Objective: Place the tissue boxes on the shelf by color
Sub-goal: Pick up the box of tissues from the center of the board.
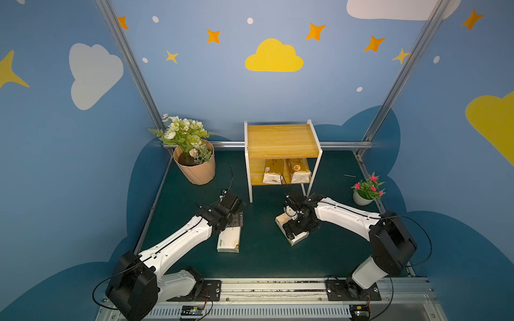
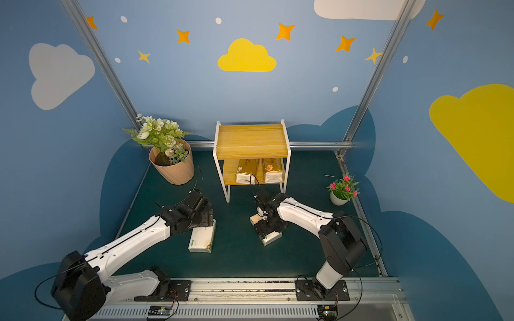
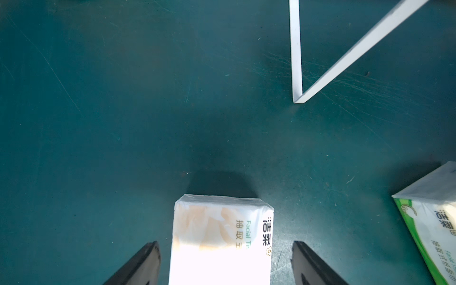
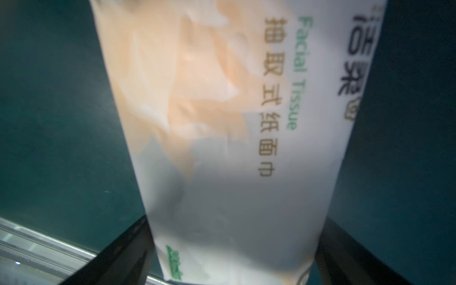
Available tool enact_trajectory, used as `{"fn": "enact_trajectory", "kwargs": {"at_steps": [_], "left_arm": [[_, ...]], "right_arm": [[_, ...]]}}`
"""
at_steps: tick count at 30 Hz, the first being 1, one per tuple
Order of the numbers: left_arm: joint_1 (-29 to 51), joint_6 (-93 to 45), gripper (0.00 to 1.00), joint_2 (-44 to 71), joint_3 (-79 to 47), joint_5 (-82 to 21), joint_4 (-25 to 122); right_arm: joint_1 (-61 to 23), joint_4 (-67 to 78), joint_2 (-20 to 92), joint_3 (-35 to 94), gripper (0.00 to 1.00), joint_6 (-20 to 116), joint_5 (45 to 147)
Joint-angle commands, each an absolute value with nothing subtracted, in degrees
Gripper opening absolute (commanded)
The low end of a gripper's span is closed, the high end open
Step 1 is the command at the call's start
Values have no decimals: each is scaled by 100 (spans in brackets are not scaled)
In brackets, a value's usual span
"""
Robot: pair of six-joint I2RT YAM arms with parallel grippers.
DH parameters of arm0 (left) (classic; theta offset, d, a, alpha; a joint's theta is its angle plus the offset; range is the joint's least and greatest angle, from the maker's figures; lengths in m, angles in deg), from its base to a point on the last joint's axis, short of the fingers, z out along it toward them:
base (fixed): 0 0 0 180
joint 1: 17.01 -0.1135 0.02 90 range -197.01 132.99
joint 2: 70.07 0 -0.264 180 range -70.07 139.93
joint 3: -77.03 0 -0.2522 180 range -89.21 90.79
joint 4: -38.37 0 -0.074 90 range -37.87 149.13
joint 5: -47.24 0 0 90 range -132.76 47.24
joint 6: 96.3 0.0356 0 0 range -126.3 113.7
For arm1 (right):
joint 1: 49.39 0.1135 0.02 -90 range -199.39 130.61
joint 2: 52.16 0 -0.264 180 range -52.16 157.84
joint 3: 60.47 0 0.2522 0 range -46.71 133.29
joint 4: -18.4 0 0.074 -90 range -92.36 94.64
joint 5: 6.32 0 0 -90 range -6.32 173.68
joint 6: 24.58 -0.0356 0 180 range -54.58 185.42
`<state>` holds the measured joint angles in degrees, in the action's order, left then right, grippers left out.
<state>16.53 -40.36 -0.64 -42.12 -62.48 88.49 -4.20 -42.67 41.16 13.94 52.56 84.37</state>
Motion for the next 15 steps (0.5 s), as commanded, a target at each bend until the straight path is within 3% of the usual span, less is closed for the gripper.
{"fn": "enact_trajectory", "kwargs": {"at_steps": [1, 9, 15], "left_arm": [[1674, -4023, 89, -10, -4219, -6271, 8895], [1675, -4009, 88, 43, -4188, -6255, 8900], [1673, -3999, 87, 77, -4166, -6227, 8887]], "right_arm": [[-344, -4127, 4266, 1281, 98, 5124, 8433], [-343, -3832, 4224, 1047, 96, 4826, 8333], [-342, -3737, 4056, 984, 79, 4659, 8324]]}}
